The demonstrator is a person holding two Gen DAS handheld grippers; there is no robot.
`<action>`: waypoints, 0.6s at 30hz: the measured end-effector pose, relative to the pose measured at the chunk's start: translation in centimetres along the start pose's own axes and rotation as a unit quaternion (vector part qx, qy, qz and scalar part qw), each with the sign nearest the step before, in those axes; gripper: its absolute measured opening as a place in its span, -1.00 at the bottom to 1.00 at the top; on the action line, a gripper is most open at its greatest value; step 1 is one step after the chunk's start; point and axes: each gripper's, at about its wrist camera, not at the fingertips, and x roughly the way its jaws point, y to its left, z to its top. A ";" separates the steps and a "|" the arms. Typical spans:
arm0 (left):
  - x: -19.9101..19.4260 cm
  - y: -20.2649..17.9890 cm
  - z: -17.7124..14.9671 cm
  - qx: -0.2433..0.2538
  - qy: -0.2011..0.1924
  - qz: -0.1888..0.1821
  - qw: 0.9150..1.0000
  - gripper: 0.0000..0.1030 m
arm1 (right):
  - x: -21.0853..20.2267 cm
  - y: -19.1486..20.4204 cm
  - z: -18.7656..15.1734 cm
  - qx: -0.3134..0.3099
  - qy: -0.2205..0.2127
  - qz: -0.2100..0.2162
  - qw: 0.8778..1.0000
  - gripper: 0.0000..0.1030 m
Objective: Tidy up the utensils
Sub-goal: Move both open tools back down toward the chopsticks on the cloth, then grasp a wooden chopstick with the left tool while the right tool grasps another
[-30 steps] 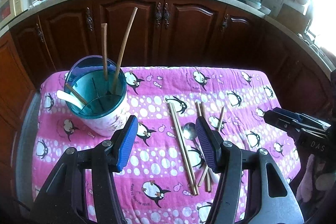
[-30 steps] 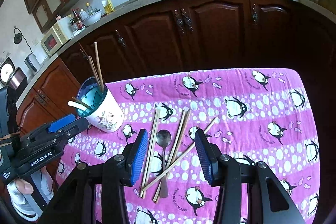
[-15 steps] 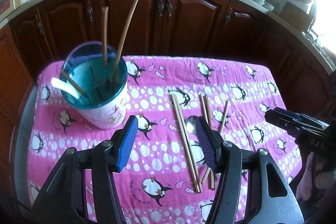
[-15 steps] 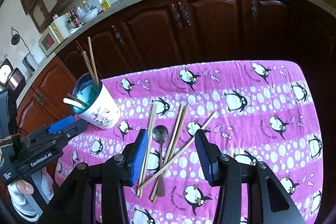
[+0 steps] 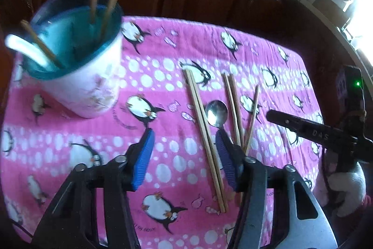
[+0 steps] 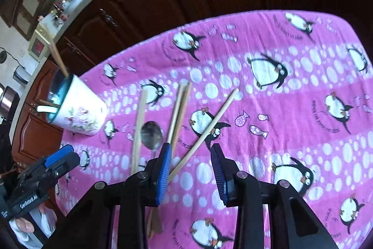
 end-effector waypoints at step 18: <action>7.9 -1.2 1.4 0.026 0.070 -0.001 0.997 -0.41 | 3.1 -1.6 1.1 0.016 0.026 0.005 1.000 -0.34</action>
